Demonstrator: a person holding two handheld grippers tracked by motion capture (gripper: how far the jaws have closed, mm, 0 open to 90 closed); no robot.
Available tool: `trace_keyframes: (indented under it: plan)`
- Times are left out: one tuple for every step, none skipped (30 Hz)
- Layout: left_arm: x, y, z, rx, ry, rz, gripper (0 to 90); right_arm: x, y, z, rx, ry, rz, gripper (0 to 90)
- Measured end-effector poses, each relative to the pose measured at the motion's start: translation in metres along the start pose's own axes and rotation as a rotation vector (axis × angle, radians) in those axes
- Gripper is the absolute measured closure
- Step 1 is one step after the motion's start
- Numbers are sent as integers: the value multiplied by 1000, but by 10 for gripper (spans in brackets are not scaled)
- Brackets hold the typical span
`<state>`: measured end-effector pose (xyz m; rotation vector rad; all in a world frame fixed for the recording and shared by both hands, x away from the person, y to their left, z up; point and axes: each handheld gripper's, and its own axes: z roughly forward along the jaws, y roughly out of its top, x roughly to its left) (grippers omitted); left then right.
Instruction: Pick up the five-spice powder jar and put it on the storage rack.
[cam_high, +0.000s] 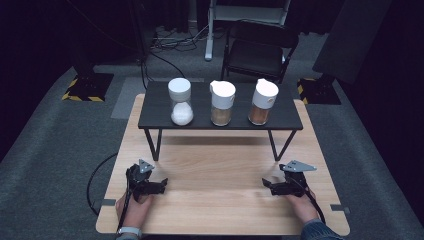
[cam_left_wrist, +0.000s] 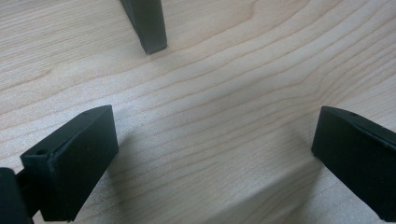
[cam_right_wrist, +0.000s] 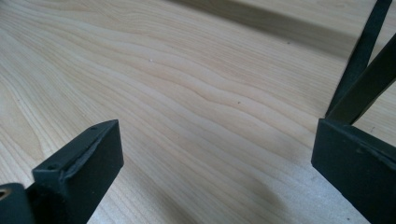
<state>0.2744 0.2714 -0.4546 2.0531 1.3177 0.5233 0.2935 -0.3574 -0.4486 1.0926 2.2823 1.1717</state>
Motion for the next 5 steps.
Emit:
trace_keyframes:
  plan:
    - [0, 0, 0, 0, 0, 1, 1, 0, 0, 0, 2, 0, -1, 21]
    - [0, 0, 0, 0, 0, 1, 1, 0, 0, 1, 3, 1, -1, 21]
    - [0, 0, 0, 0, 0, 0, 1, 0, 0, 1, 4, 0, -1, 21]
    - [0, 0, 0, 0, 0, 0, 1, 0, 0, 1, 5, 0, -1, 21]
    - [0, 0, 0, 0, 0, 0, 1, 0, 0, 1, 7, 1, 0, 21]
